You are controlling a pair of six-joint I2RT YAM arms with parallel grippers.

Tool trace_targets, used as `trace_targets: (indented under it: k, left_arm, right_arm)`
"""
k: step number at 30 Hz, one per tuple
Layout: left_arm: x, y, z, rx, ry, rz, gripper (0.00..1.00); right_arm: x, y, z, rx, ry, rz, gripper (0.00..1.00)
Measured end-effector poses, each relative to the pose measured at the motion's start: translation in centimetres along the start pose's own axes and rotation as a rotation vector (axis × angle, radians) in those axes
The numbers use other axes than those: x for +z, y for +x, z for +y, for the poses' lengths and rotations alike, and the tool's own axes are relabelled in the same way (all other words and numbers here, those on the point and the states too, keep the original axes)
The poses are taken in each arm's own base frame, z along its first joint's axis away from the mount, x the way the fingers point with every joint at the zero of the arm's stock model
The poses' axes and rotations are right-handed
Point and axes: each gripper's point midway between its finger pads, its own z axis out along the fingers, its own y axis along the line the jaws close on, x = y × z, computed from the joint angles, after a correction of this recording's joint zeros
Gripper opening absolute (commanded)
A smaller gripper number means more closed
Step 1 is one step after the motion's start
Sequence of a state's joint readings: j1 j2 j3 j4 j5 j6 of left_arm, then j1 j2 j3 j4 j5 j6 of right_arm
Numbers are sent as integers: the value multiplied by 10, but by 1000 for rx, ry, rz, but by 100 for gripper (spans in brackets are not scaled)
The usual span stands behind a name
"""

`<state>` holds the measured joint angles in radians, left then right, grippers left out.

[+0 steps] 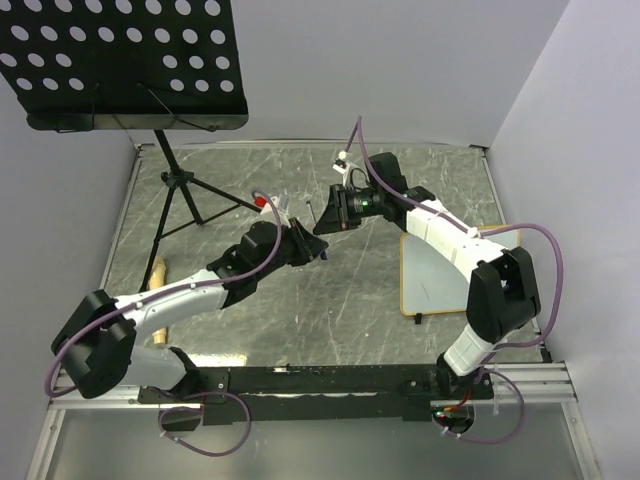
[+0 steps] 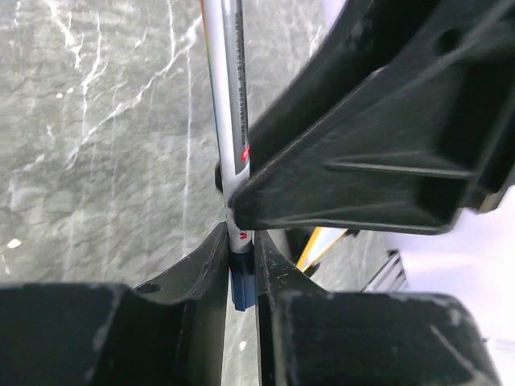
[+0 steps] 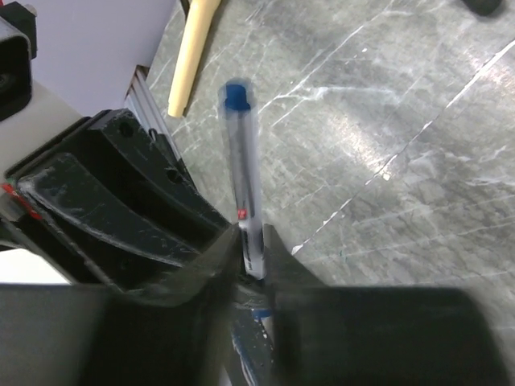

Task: Write a sentence on the whiteboard
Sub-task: Pass from the right arm to the left, then open the pen cap from the whiteboard marker.

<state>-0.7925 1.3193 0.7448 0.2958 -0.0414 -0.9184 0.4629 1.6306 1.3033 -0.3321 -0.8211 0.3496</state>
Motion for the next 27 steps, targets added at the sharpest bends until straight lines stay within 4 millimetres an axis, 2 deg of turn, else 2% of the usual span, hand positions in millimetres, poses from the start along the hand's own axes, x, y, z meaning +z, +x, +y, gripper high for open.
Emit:
trace_targets:
  k: [1,4,6,9,13,16,18,21,23,27]
  left_arm:
    - [-1,2,2,19,-4,7,1]
    - [-6,10,8,112,-13,52,1]
    - [-14,17,9,212,14,105,1]
    - [-32,28,8,405,89,202,1]
    - [-54,37,1,669,223,332,1]
    - [-65,39,-9,838,336,413,1]
    - [-68,40,-14,902,384,453,1]
    - [-68,40,-21,965,444,494,1]
    - [-70,44,-23,976,475,511,1]
    - [-76,50,-26,973,524,536,1]
  right_arm:
    - [0,0,0,-7,-5,2,71]
    - [-4,3,0,-62,-10,13,99]
    - [-13,5,2,-122,-15,19,100]
    - [-39,2,9,-287,-20,3,100]
    - [-82,-5,34,-590,-66,-23,100]
    - [-101,10,59,-812,-170,3,100]
    - [-103,26,75,-901,-259,46,99]
    - [-99,51,87,-956,-379,106,99]
    - [-95,65,90,-959,-438,137,96]
    - [-94,80,88,-952,-486,165,87]
